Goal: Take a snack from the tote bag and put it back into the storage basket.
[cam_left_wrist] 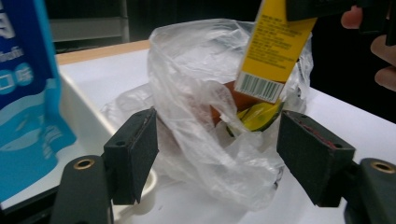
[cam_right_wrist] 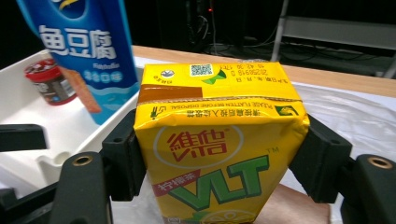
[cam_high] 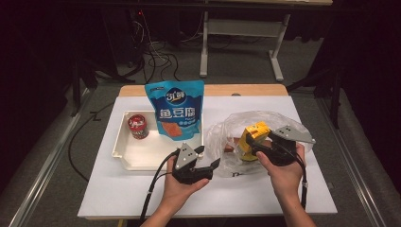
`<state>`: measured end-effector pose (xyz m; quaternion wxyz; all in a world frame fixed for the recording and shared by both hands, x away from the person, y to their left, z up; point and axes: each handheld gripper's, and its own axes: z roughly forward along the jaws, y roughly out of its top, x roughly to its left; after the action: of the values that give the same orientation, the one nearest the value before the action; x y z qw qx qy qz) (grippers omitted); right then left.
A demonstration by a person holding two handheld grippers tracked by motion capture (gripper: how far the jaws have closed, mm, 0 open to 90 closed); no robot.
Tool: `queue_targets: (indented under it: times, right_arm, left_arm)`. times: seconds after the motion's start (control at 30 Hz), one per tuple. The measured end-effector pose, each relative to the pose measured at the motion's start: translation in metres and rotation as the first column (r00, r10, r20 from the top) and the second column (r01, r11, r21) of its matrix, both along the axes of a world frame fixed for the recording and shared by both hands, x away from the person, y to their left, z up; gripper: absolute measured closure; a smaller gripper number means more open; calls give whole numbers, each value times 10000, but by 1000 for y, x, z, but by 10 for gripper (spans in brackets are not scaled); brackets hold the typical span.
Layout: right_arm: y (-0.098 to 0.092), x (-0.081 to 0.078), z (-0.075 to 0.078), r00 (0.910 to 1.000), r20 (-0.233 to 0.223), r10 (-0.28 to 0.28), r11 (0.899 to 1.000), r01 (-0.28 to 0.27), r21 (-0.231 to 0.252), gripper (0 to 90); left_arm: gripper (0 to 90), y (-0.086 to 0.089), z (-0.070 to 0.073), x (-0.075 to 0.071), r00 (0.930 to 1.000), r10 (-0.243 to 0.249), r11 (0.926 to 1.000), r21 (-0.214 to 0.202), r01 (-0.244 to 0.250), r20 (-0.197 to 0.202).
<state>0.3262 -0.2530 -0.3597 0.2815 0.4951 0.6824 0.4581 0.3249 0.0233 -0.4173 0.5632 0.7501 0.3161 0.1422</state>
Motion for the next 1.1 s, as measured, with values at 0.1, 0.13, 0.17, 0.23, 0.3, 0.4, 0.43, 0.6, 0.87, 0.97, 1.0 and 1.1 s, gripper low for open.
queue_targets:
  times: [0.1, 0.13, 0.17, 0.23, 0.3, 0.4, 0.43, 0.6, 0.87, 0.97, 1.0, 1.1]
  right_arm:
    - [4, -2, 1, 9998, 17, 174, 9998, -174, 17, 298]
    - [6, -3, 2, 9997, 20, 227, 9997, -227, 8, 298]
    - [8, -4, 2, 9997, 20, 249, 9997, -249, 19, 298]
    - [11, -5, 3, 9995, 36, 329, 9995, -330, 33, 299]
    - [14, -7, 4, 9991, 62, 408, 9992, -409, 49, 299]
    - [18, -9, 5, 9983, 57, 586, 9982, -586, 99, 299]
    - [20, -10, 6, 9979, 37, 644, 9978, -644, 162, 299]
    - [26, -13, 7, 9960, 59, 895, 9958, -896, 177, 299]
    - [36, -18, 9, 9926, 106, 1209, 9926, -1210, 127, 299]
    - [39, -19, 9, 9911, 110, 1325, 9911, -1327, 114, 299]
    - [40, -19, 8, 9905, 108, 1370, 9905, -1371, 92, 299]
    - [43, -20, 8, 9891, 100, 1472, 9890, -1473, 102, 299]
  left_arm:
    - [297, -5, -1, 0, 9999, -117, 9999, 52, 117, 24]
    - [296, -6, -1, -1, 9999, -146, 9999, 45, 145, 28]
    - [296, -7, -2, -1, 9999, -160, 9998, 80, 160, 37]
    - [297, -9, -2, -1, 9998, -202, 9997, 142, 201, 50]
    - [298, -10, -1, -2, 9997, -213, 9996, 160, 212, 93]
    - [298, -13, 1, -1, 9996, -228, 9996, 177, 225, 176]
    - [299, -14, 2, -1, 9996, -245, 9996, 124, 243, 168]
    - [299, -24, 5, -1, 9989, -414, 9991, 65, 413, 204]
    - [297, -36, 7, 0, 9981, -551, 9983, 181, 546, 276]
    - [298, -39, 8, 2, 9978, -588, 9981, 213, 582, 292]
    - [301, -40, 9, 2, 9979, -582, 9981, 210, 576, 294]
    - [310, -43, 10, 3, 9977, -592, 9980, 246, 585, 322]
